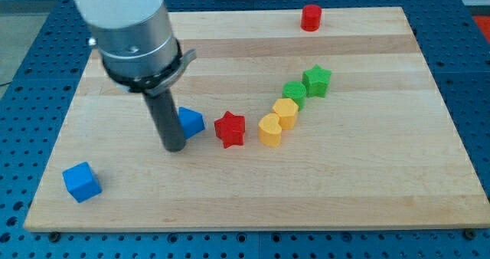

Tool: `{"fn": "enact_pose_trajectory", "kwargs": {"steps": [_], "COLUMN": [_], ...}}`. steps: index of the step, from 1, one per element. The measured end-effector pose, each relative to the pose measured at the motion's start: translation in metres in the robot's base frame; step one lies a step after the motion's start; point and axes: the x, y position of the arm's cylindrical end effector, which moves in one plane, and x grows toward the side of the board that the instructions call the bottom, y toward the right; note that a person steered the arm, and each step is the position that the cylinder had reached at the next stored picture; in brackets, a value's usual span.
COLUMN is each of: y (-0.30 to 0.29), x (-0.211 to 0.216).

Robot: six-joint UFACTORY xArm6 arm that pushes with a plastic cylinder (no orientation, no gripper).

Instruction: Move the blue cube above the blue triangle

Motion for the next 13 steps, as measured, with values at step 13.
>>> {"fn": "enact_pose_trajectory", "kwargs": {"steps": [13], "y": [-0.073], "x": [0.057]}}
